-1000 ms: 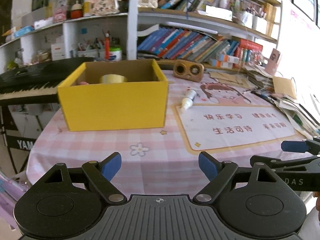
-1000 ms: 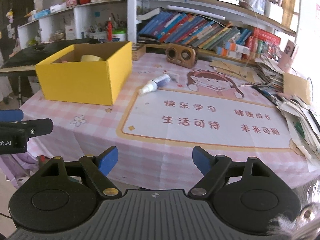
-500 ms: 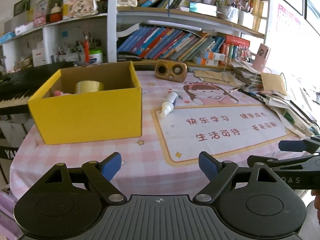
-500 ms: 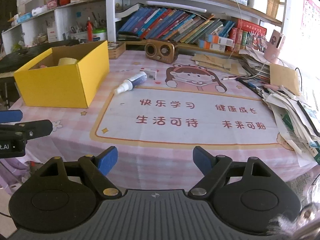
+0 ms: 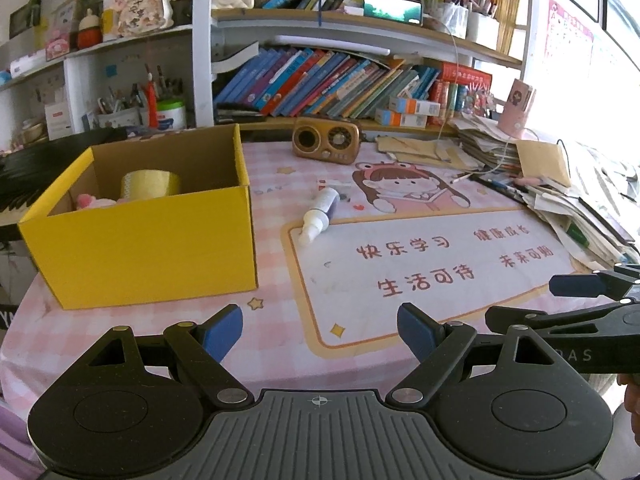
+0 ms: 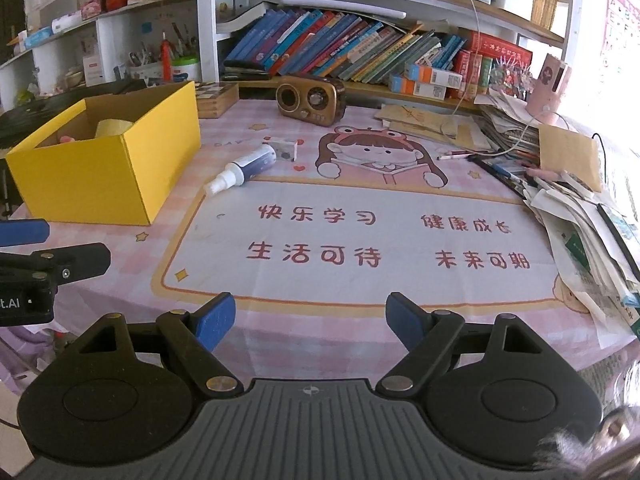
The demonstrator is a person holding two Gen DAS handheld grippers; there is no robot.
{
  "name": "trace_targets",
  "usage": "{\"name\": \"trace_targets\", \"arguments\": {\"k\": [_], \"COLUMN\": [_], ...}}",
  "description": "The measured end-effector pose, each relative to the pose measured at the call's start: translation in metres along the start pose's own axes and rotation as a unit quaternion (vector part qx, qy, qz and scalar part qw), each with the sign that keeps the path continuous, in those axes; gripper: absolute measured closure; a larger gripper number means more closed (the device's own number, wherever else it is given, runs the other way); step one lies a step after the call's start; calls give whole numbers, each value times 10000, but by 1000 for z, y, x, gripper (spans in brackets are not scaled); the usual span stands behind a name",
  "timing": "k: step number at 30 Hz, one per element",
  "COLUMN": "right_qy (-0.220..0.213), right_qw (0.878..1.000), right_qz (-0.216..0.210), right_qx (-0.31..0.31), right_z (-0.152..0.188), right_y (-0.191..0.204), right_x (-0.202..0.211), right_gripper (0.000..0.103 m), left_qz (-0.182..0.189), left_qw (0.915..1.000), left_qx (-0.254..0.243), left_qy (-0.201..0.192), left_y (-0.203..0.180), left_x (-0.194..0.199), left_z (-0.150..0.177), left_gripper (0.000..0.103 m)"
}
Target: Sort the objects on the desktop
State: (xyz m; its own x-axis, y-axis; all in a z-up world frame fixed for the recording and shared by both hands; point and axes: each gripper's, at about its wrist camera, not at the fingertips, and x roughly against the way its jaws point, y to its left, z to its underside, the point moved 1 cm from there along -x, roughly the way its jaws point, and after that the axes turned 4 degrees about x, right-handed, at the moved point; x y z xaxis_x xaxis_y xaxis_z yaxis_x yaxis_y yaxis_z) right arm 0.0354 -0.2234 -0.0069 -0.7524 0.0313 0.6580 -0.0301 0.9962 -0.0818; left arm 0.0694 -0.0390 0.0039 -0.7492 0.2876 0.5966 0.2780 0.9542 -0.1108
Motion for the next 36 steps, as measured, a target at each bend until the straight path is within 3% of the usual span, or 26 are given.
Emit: {"name": "trace_targets", "arguments": {"k": [23,36], "right_qy": [76,32], "right_qw": [9993,9972], "right_qz": [-277,-650], "right_qx": [249,356], "right_z": [-50,-84], "right_y": [-54,-83], "right_x": [-65,-107], "right_gripper": [22,22], "left_qz": [-34,-320], "left_qw": [9999,9989], "left_qx": [57,211], "left_qy": [147,253], "left_y": [-39,-52], "left_x": [-68,-104], "left_z": [-39,-63], "left_gripper": [16,16]}}
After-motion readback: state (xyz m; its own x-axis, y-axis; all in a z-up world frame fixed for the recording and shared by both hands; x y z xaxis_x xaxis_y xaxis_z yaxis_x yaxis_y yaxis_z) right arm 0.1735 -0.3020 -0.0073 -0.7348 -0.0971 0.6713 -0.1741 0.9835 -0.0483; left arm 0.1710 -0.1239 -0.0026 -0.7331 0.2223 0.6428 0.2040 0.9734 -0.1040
